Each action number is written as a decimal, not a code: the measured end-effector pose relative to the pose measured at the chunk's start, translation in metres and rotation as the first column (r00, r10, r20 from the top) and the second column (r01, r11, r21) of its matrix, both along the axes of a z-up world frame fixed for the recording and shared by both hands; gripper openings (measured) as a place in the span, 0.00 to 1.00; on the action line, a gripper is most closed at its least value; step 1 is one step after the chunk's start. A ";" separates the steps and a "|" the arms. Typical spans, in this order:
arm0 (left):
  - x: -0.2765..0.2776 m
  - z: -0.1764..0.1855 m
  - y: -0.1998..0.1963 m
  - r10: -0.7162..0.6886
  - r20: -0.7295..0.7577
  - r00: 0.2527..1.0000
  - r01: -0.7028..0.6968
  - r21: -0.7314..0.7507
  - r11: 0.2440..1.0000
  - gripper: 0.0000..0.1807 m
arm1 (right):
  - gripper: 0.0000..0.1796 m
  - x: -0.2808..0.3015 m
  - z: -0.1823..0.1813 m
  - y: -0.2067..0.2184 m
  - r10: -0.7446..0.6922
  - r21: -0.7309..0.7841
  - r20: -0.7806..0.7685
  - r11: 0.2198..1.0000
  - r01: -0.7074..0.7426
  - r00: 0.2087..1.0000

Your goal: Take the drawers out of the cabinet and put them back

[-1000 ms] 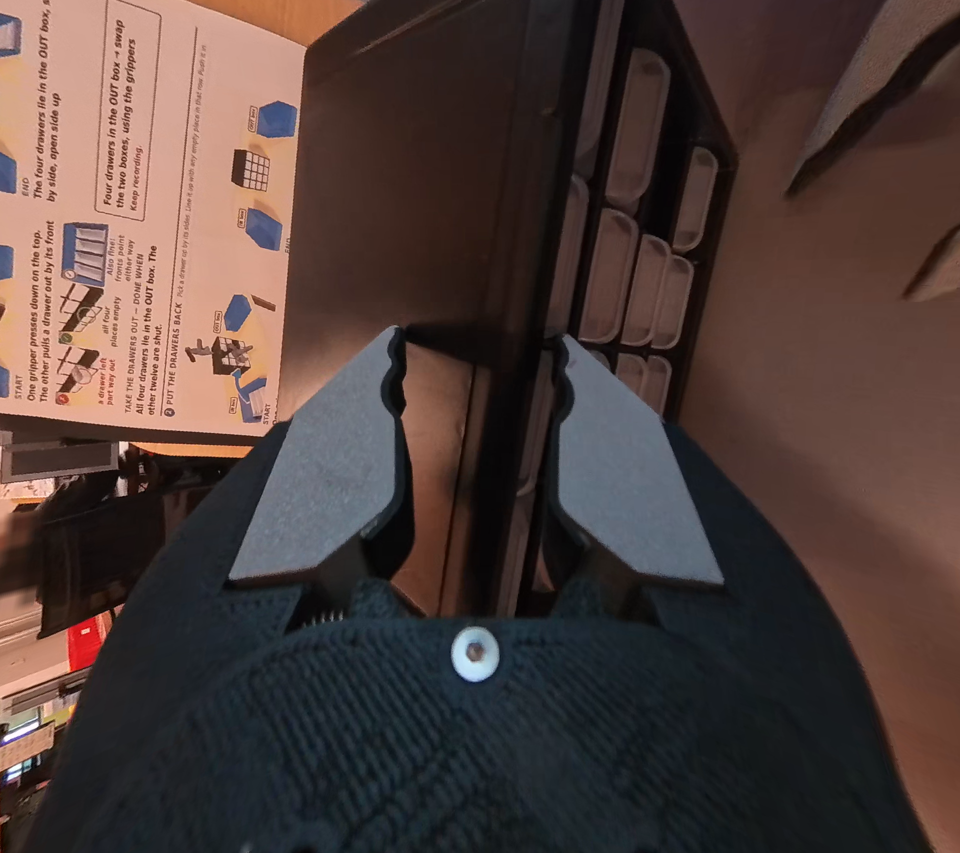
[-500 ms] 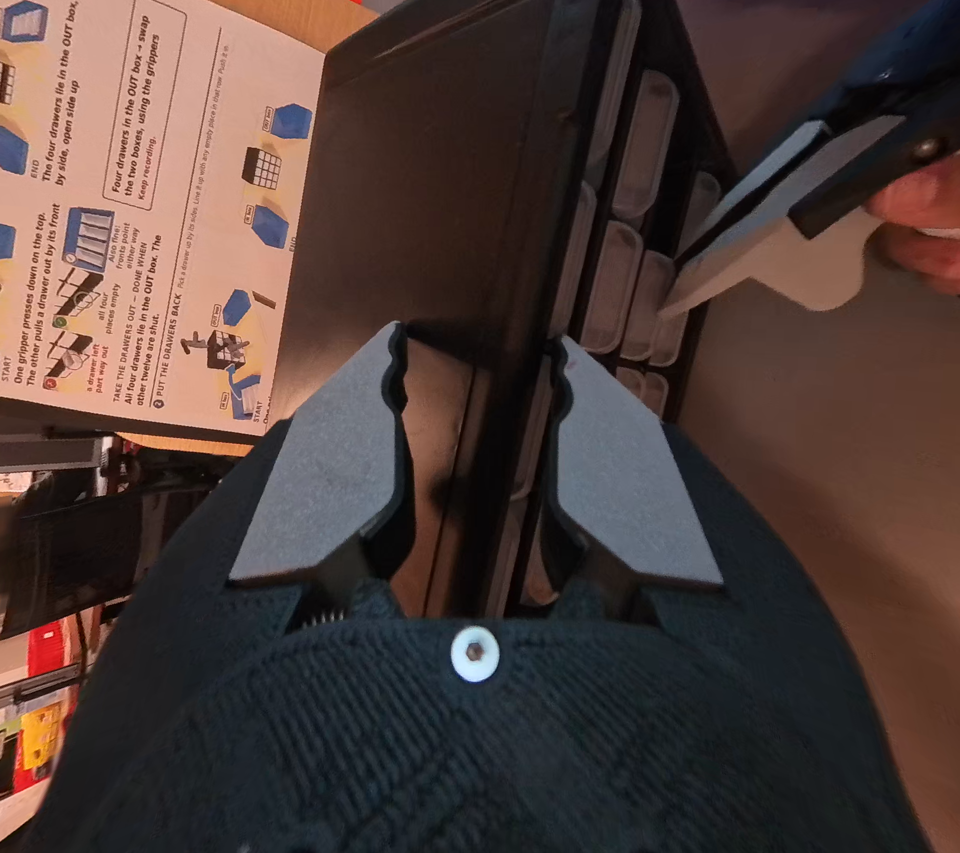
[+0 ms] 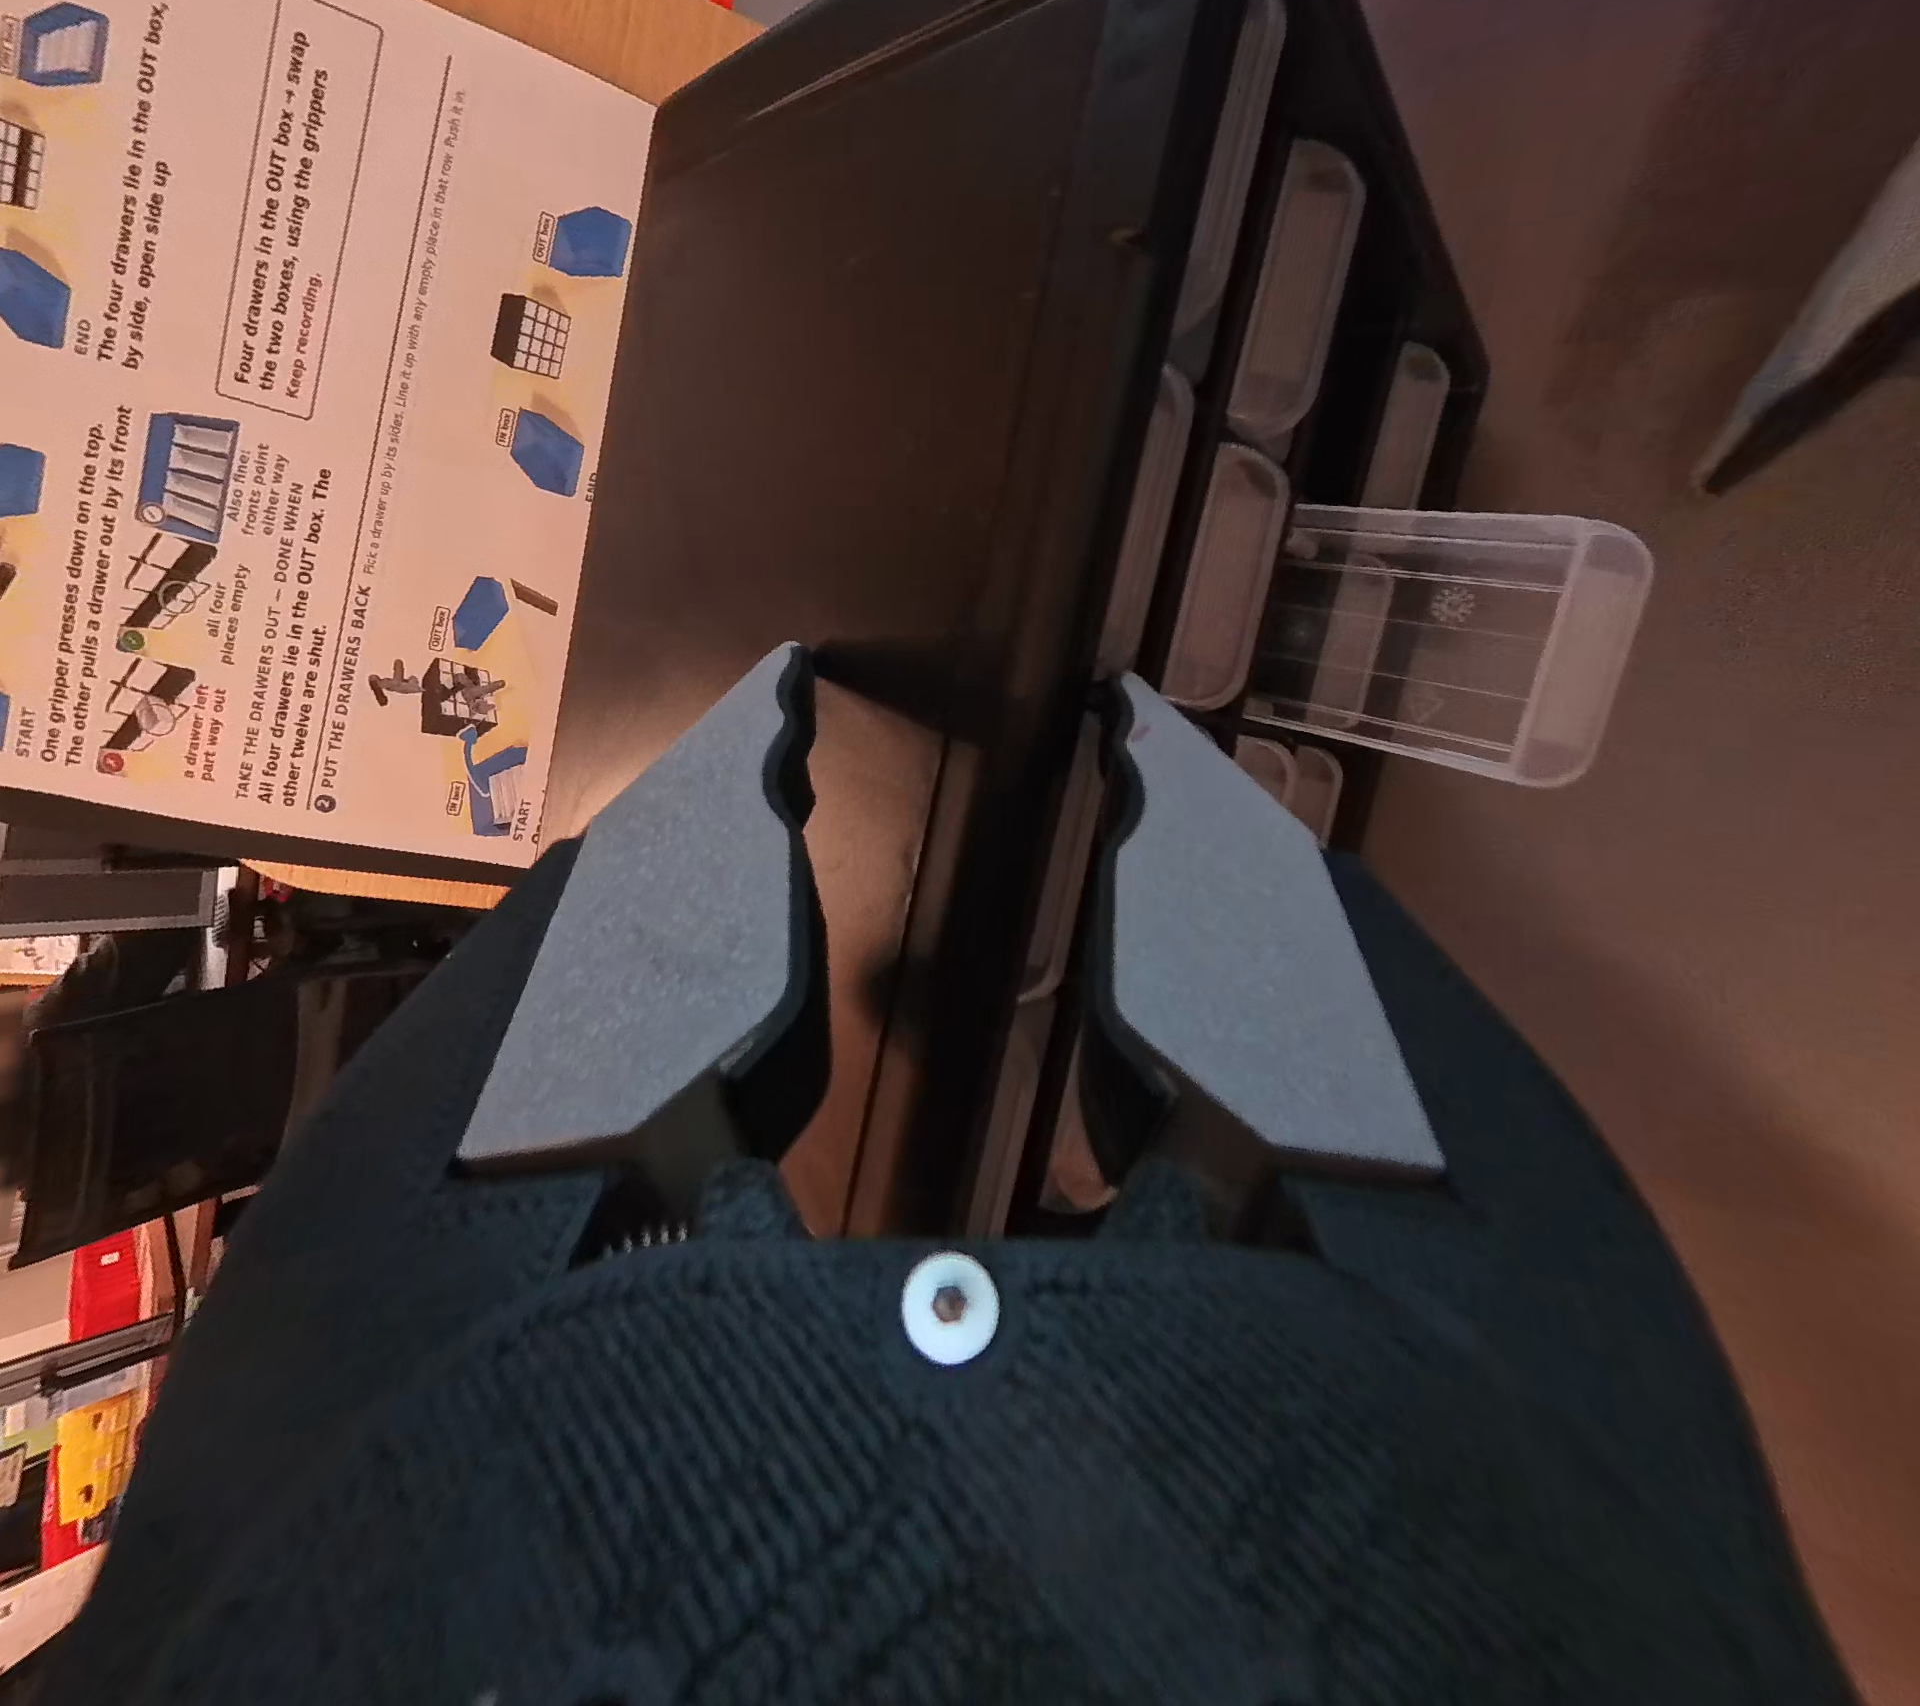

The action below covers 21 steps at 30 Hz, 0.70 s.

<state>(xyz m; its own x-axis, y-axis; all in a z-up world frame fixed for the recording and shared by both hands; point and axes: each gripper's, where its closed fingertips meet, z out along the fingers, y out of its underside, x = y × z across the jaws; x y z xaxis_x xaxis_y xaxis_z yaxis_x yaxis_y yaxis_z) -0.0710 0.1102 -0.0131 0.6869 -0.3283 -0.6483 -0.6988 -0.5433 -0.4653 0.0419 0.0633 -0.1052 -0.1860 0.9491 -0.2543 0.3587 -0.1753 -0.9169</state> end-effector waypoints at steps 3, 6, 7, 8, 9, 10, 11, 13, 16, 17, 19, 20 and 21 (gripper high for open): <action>0.000 0.000 0.000 0.006 -0.002 1.000 -0.006 -0.006 1.000 0.30 | 0.34 -0.006 0.017 0.010 0.032 0.310 0.074 0.949 -0.054 0.997; 0.000 0.000 0.000 0.014 -0.013 1.000 -0.014 -0.014 1.000 0.30 | 0.34 -0.020 0.012 0.008 0.090 0.555 0.232 0.806 -0.208 0.968; 0.000 0.000 0.000 0.015 -0.015 1.000 -0.015 -0.016 1.000 0.30 | 0.37 -0.027 0.004 0.015 0.060 0.637 0.291 0.733 -0.240 0.955; 0.000 0.000 0.000 0.017 -0.016 1.000 -0.017 -0.018 1.000 0.30 | 0.38 -0.033 -0.006 0.021 0.030 0.700 0.352 0.655 -0.284 0.936; 0.000 0.000 0.000 0.018 -0.017 1.000 -0.019 -0.018 1.000 0.30 | 0.37 -0.037 -0.019 0.025 0.013 0.737 0.417 0.581 -0.346 0.909; 0.000 0.000 0.000 0.020 -0.020 1.000 -0.020 -0.019 1.000 0.30 | 0.32 -0.043 -0.030 0.031 -0.014 0.768 0.456 0.511 -0.385 0.890; 0.000 0.000 0.000 0.022 -0.021 1.000 -0.022 -0.019 1.000 0.30 | 0.28 -0.048 -0.037 0.035 -0.039 0.800 0.467 0.445 -0.403 0.884; 0.000 0.000 0.000 0.025 -0.026 0.999 -0.026 -0.016 1.000 0.30 | 0.19 -0.049 -0.039 0.031 -0.036 0.834 0.477 0.336 -0.439 0.878; 0.000 0.000 0.000 0.025 -0.030 0.999 -0.025 -0.014 1.000 0.30 | 0.10 -0.029 -0.042 0.008 0.030 0.782 0.561 0.310 -0.541 0.827; 0.000 0.000 0.000 0.023 -0.029 0.999 -0.023 -0.015 1.000 0.29 | 0.08 -0.019 -0.044 0.000 0.064 0.752 0.592 0.315 -0.579 0.804; 0.000 0.000 0.000 0.021 -0.025 0.999 -0.021 -0.014 1.000 0.30 | 0.07 -0.002 -0.041 -0.009 0.123 0.708 0.620 0.337 -0.621 0.775; 0.000 0.000 0.000 0.020 -0.024 1.000 -0.020 -0.013 1.000 0.30 | 0.07 0.006 -0.036 -0.013 0.158 0.678 0.628 0.367 -0.636 0.762; 0.000 0.000 0.000 0.019 -0.022 1.000 -0.019 -0.010 1.000 0.30 | 0.07 0.014 -0.030 -0.019 0.204 0.637 0.633 0.412 -0.652 0.747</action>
